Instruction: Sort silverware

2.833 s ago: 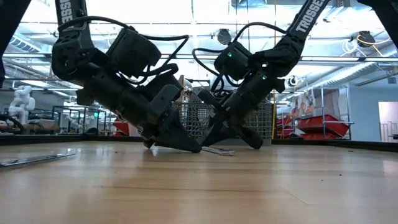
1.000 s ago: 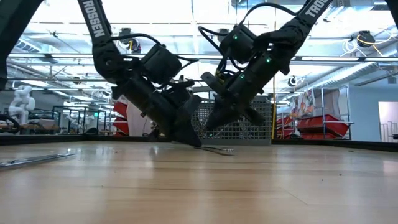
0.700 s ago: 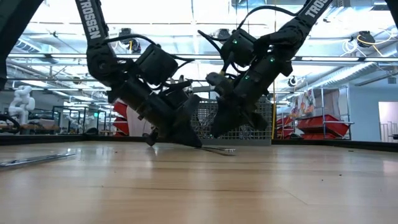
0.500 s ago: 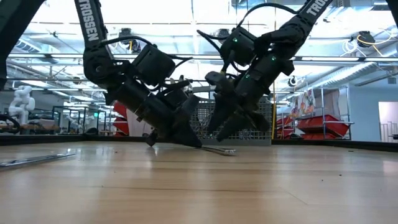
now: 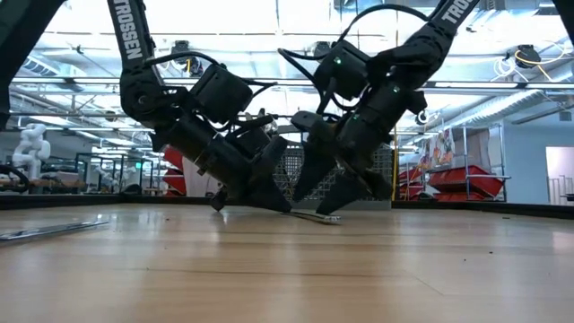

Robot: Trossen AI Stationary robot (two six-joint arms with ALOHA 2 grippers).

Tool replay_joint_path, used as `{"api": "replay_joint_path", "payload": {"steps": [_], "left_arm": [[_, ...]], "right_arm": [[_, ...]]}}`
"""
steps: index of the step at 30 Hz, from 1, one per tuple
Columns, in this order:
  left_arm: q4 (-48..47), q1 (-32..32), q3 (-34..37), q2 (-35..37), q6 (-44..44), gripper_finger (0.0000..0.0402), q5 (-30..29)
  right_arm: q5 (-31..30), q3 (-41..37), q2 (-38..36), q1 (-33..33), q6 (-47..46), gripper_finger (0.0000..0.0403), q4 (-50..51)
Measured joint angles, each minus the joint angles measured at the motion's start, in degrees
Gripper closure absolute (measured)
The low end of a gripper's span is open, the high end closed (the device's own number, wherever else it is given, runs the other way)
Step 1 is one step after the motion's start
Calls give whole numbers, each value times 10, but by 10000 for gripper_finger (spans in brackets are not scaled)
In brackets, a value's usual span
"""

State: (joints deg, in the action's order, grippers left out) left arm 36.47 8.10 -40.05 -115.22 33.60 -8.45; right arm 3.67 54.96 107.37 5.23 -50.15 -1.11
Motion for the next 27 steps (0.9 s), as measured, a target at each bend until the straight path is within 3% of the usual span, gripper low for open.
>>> {"api": "replay_joint_path", "payload": {"steps": [8,16,27], "left_arm": [[1,0,0,0,2,398,-2],[10,0,0,-1,4,398,-6],[7,1,-8,-2,5,398,-8]], "right_arm": [[-18,2,29,-23,-11,179,-1],[-16,3,39,-31,-1,208,3],[-25,5,50,-31,22,339,41]]}}
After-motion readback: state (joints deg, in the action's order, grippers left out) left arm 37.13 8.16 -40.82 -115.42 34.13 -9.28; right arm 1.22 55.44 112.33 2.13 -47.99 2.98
